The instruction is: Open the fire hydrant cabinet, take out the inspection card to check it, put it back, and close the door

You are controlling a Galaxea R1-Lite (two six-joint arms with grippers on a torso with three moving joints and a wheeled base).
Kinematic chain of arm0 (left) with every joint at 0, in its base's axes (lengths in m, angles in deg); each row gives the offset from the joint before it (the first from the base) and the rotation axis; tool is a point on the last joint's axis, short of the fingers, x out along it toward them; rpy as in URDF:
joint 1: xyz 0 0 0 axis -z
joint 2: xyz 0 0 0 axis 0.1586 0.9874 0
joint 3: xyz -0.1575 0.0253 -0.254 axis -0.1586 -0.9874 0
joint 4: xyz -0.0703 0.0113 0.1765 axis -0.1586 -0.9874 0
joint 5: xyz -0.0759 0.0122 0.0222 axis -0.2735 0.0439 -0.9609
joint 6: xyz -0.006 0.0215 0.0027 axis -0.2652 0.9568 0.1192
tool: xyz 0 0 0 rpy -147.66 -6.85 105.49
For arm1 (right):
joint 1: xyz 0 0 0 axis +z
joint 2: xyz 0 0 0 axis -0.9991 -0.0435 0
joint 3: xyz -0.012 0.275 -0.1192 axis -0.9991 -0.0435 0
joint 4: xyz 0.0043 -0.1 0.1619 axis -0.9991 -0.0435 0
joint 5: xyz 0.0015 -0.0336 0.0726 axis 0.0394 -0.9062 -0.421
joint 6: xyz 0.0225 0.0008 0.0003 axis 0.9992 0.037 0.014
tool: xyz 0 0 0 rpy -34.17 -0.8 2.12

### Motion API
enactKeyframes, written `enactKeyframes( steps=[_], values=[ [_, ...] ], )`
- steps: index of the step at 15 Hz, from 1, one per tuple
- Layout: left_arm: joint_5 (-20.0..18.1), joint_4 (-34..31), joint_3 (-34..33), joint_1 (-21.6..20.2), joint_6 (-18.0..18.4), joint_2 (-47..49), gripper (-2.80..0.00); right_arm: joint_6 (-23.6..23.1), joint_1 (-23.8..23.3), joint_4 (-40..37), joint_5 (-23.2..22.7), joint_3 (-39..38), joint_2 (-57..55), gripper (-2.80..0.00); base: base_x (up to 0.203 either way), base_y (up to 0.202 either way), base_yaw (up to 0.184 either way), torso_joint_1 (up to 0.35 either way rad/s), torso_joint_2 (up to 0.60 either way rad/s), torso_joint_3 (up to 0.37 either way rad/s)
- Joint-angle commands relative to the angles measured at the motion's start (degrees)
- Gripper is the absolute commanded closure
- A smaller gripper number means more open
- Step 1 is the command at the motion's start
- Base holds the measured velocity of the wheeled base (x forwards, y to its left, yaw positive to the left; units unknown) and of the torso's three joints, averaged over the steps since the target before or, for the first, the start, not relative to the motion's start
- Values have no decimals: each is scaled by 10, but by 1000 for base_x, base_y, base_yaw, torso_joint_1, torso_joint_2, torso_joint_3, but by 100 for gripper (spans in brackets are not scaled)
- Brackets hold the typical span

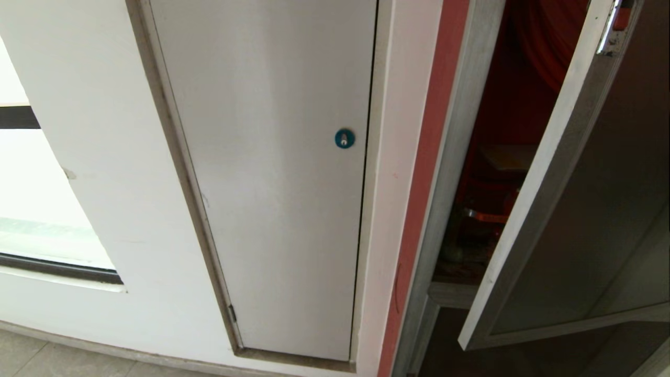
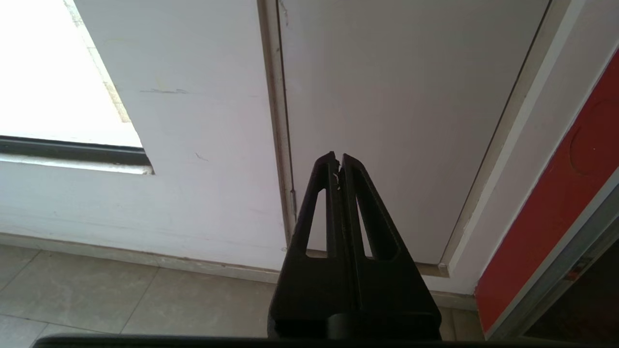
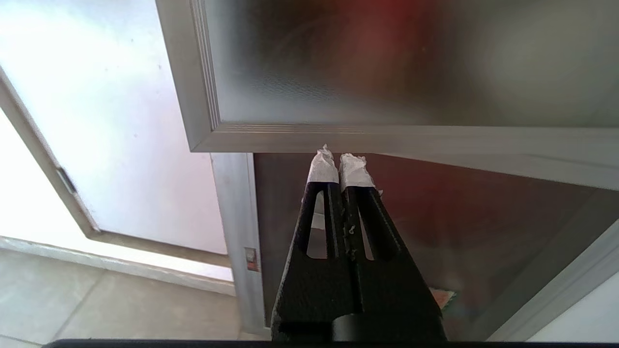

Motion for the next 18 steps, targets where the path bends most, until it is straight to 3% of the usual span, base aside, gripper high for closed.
enactKeyframes(
  steps=[1, 6, 10, 13, 15, 18],
  values=[
    [0, 0, -1, 0, 0, 0, 0, 10, 0, 0, -1, 1, -1, 0, 0, 0, 0, 0, 0, 0],
    [0, 0, -1, 0, 0, 0, 0, 11, -1, -8, 5, 10, -1, 0, 0, 0, 0, 0, 0, 0],
    [0, 1, -1, 0, 0, 1, 0, 22, 2, -27, -10, 154, -101, 0, 0, 0, 0, 0, 0, 0],
    [0, 0, -1, 0, 0, 1, 0, 28, 5, -45, -108, 294, -231, 0, 0, 0, 0, 0, 0, 0],
    [0, 0, -1, 0, 0, 0, 0, 28, 6, -76, -209, 389, -310, 0, 0, 0, 0, 0, 0, 0],
    [0, 0, -1, 0, 0, 0, 0, 28, 7, -110, -316, 470, -410, 0, 0, 0, 0, 0, 0, 0]
  ],
)
